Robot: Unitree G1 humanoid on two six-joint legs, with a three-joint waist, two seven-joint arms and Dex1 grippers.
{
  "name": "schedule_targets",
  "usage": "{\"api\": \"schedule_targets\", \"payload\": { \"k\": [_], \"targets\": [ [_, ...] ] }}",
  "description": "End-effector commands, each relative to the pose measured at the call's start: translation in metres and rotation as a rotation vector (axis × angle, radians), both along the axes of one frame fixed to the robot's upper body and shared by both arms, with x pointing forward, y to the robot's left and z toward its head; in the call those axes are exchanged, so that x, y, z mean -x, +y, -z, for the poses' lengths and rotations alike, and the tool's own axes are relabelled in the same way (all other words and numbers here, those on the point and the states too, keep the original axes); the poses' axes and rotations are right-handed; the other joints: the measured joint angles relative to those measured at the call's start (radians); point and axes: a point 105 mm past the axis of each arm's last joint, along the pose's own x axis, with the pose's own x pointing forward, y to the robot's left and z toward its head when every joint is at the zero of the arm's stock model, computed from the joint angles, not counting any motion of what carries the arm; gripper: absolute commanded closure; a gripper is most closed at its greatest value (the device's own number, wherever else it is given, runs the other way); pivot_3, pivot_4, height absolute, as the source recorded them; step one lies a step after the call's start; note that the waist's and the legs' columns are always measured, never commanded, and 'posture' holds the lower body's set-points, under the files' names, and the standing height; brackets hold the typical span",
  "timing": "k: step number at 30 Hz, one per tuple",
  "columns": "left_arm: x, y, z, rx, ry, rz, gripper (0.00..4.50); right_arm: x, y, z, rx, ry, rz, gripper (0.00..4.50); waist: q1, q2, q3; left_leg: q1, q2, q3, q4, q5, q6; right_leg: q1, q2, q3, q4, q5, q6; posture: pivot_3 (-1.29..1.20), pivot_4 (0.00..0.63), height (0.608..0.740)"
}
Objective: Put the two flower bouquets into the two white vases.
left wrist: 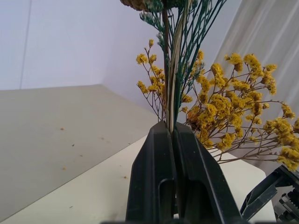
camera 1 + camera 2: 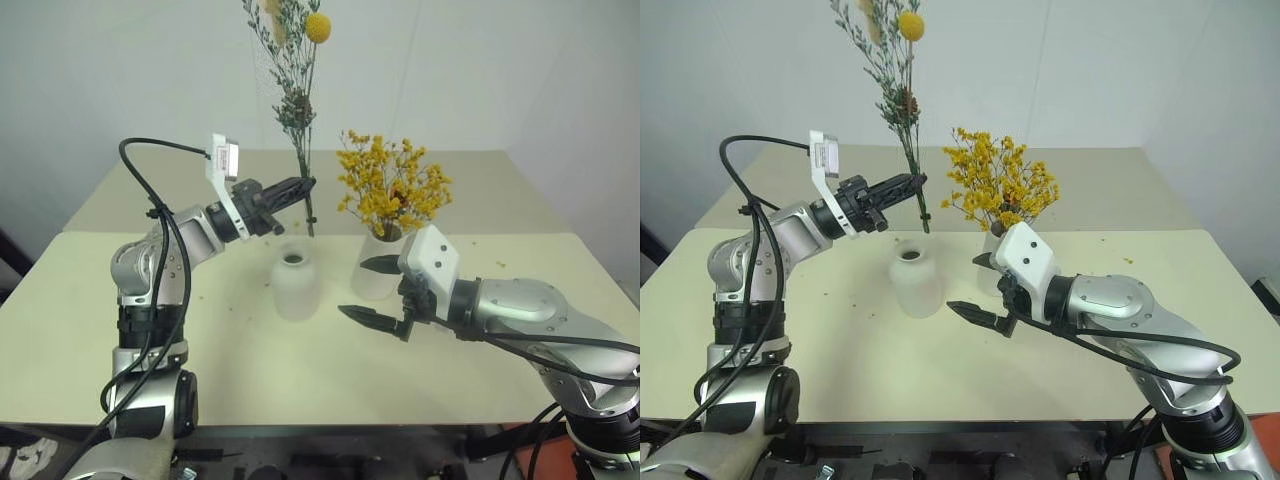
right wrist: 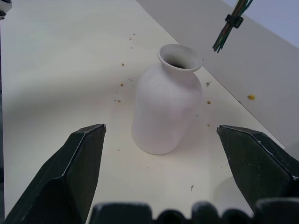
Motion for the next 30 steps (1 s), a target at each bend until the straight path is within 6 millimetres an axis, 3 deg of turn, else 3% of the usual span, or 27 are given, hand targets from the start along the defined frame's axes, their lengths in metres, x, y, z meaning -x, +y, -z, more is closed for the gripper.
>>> {"api": "schedule_targets", "payload": {
  "k": [1,6,17,30],
  "targets": [
    [0.018,0.004,-0.021,-0.013,-0.153,0.027,4.47,0.004,0.004,-0.013,-0.020,-0.065,-0.033,0.00,-0.001,0.000,0.000,0.000,0.000,0.000,0.000,0.000,0.000,0.000,0.000,0.000,0.000,0.000,0.000,0.00,0.150,0.740],
    [0.035,0.004,-0.010,-0.074,-0.268,0.021,4.47,0.004,0.005,-0.010,-0.019,-0.050,-0.055,0.00,0.000,0.000,0.000,0.000,0.000,0.000,-0.001,0.000,0.000,0.000,0.000,0.000,0.000,0.000,0.000,0.00,0.150,0.740],
    [0.041,0.010,0.011,-0.127,-0.304,-0.056,4.47,0.001,0.008,-0.010,-0.012,-0.044,-0.104,0.00,0.002,0.000,0.000,0.001,0.000,0.000,0.000,0.000,0.000,0.001,0.000,0.000,-0.001,0.000,0.000,0.00,0.150,0.740],
    [0.029,0.016,0.035,-0.111,-0.258,-0.161,4.47,-0.001,0.011,-0.015,-0.006,-0.060,-0.144,0.00,0.002,0.000,0.000,0.001,0.000,0.000,0.000,0.000,0.000,0.001,0.000,0.000,-0.001,0.000,0.000,0.00,0.150,0.740]
  ]
}}
